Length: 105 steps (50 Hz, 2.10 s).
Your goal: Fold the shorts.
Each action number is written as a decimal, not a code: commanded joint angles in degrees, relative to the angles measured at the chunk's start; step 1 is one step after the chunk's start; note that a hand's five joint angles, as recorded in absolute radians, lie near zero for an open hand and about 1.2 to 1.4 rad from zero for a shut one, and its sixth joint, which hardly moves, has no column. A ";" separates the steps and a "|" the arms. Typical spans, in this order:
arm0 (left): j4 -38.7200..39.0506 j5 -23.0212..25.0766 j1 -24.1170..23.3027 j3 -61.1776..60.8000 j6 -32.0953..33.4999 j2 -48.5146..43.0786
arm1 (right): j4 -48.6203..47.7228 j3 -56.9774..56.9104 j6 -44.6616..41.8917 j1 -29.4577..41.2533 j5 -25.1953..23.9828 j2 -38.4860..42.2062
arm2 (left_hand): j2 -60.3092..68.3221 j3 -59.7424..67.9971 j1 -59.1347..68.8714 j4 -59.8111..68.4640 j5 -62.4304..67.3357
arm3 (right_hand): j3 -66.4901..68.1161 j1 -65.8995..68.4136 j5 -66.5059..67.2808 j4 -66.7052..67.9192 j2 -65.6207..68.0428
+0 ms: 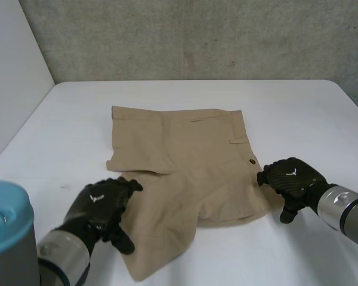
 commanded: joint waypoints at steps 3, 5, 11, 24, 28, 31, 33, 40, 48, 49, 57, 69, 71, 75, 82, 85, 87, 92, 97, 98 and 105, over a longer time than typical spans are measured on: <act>0.45 -2.57 -3.39 -0.58 0.32 -1.72 | -8.59 2.77 0.57 -0.65 -0.08 2.28 | 3.70 4.12 4.10 3.78 3.72 | 10.60 14.43 11.66 10.36 10.75; 0.37 -2.57 -3.39 -0.32 0.32 -2.60 | -9.21 2.69 0.57 -0.65 -0.08 2.81 | 3.70 4.12 4.10 3.78 3.72 | 14.29 18.13 15.36 14.06 14.45; 0.54 -2.57 -3.39 -0.05 0.32 -4.53 | -10.70 2.25 0.57 -0.56 0.01 3.34 | 3.37 3.78 3.76 3.44 3.38 | 22.88 26.72 23.95 22.65 23.04; 0.37 -2.40 -3.65 -0.32 0.32 -5.94 | -11.06 1.63 0.57 -0.39 0.45 5.45 | 3.70 4.12 4.10 3.78 3.72 | 17.18 21.02 18.25 16.95 17.34; 0.28 -2.40 -4.27 -0.49 0.32 -6.12 | -10.62 1.80 0.65 -0.65 0.71 5.19 | 3.70 4.12 4.10 3.78 3.72 | 14.15 17.98 15.21 13.91 14.30; 0.28 -2.49 -4.88 -0.58 0.32 -6.29 | -10.62 2.16 0.74 -0.74 0.54 5.10 | 3.87 4.29 4.27 3.94 3.89 | 14.14 17.97 15.21 13.91 14.30; 0.28 -2.49 -4.97 -0.58 0.32 -6.56 | -10.62 2.25 0.74 -0.74 0.54 5.01 | 3.87 4.29 4.27 3.94 3.89 | 14.31 18.14 15.37 14.08 14.47; 0.37 -2.49 -5.06 -0.49 0.32 -7.44 | -11.15 2.25 0.83 -0.83 0.45 5.10 | 3.87 4.29 4.27 3.94 3.89 | 14.81 18.65 15.88 14.58 14.97; 0.37 -2.57 -5.59 -0.40 0.32 -8.05 | -11.06 2.60 0.83 -0.65 0.54 5.19 | 3.87 4.29 4.27 3.94 3.89 | 11.78 15.61 12.85 11.55 11.94; 0.37 -2.49 -5.59 -0.40 0.32 -8.05 | -11.06 2.60 0.92 -0.57 0.45 5.19 | 3.87 4.29 4.27 3.94 3.89 | 12.29 16.12 13.35 12.05 12.44; 0.37 -2.49 -5.59 -0.23 0.32 -8.05 | -12.02 1.98 0.92 -0.57 0.45 6.24 | 3.87 4.29 4.27 3.94 3.89 | 16.15 19.98 17.22 15.92 16.31; 0.37 -2.49 -5.67 -0.23 0.32 -8.05 | -12.73 -1.00 3.90 -0.30 0.62 8.17 | 4.37 4.79 4.77 4.45 4.39 | 27.08 30.91 28.15 26.85 27.24; 0.28 -2.49 -5.67 -0.31 0.32 -8.05 | -12.81 -1.53 4.60 -0.30 0.63 8.26 | 4.54 4.96 4.94 4.61 4.56 | 29.27 33.10 30.33 29.04 29.43; 0.28 -2.57 -6.02 -0.32 0.32 -8.05 | -12.73 -2.24 5.49 -0.13 0.63 8.26 | 6.06 6.47 6.45 6.13 6.07 | 31.97 35.80 33.03 31.73 32.12; 0.19 -2.75 -6.73 -0.32 0.32 -8.05 | -12.81 -2.68 6.63 1.19 0.71 8.18 | 9.08 9.50 9.48 9.15 9.10 | 38.02 41.85 39.09 37.79 38.18; 0.28 -2.84 -7.34 -0.32 0.41 -8.05 | -12.73 -2.76 7.24 1.63 0.71 8.26 | 9.92 10.34 10.32 10.00 9.94 | 42.22 46.05 43.28 41.98 42.37; 0.36 -2.92 -7.52 -0.23 0.41 -8.31 | -12.64 -2.68 7.94 2.51 0.80 8.26 | 10.26 10.68 10.66 10.33 10.28 | 53.24 57.07 54.30 53.00 53.39; 0.37 -3.01 -7.61 -0.14 0.50 -9.81 | -12.55 -2.50 9.88 2.69 0.98 8.00 | 12.28 12.70 12.68 12.35 12.30 | 53.27 57.11 54.34 53.04 53.43; 0.80 -3.80 -7.61 0.12 0.41 -11.83 | -12.55 -2.06 13.13 2.25 1.50 7.39 | 20.14 20.55 20.54 20.21 20.15 | 53.27 57.11 54.34 53.04 53.43; 1.15 -4.07 -7.61 0.21 0.50 -12.09 | -12.47 -1.97 13.31 2.25 1.59 7.38 | 23.02 23.43 23.42 23.09 23.03 | 53.27 57.11 54.34 53.04 53.43; 7.30 -7.67 -7.61 -0.14 1.46 -12.80 | -12.11 -1.01 14.01 2.51 2.91 7.21 | 57.66 58.07 58.06 57.73 57.67 | 53.27 57.11 54.34 53.04 53.43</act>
